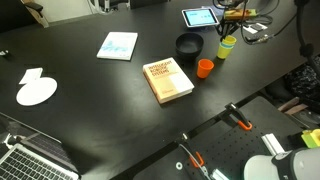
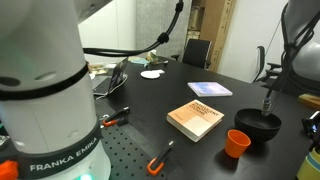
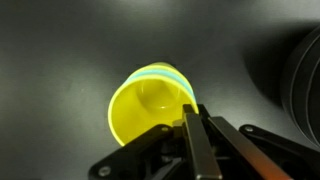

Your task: Unstack the cups and place the yellow cup upright.

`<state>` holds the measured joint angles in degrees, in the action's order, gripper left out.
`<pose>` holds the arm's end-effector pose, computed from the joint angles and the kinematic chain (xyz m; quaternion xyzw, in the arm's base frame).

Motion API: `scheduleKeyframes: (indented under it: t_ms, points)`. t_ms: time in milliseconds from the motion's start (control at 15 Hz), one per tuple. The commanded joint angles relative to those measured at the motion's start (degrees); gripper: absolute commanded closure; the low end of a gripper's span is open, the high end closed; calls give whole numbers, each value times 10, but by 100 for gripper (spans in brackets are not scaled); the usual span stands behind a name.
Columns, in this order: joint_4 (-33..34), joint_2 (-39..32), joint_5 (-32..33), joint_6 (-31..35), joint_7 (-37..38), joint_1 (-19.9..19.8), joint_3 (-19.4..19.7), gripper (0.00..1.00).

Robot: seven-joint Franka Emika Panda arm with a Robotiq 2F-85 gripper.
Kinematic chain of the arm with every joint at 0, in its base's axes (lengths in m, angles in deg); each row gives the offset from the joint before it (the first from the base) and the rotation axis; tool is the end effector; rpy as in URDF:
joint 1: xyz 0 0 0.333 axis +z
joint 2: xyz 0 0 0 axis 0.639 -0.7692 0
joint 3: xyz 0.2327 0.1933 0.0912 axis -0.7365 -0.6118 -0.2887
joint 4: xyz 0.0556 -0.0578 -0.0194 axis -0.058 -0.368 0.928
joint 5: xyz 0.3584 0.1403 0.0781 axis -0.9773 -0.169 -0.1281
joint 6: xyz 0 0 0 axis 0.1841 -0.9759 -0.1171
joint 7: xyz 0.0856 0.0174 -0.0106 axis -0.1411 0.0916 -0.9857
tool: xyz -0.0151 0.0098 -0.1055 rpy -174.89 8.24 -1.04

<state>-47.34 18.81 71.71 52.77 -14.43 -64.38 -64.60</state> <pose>0.6067 -0.3997 0.1473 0.9587 -0.2786 -0.0417 0.0392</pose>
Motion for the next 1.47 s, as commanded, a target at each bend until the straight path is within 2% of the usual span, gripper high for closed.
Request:
scheduleKeyframes:
  t_ms: [0, 400, 1067, 1400]
  points:
    - [42, -19, -9, -27, 5, -10, -5, 95]
    - [44, -12, -13, -41, 6, -12, -8, 93]
    - [-19, 30, -2, 3, 5, 6, 3, 94]
    - [-64, 69, 9, 44, 16, 23, 17, 94]
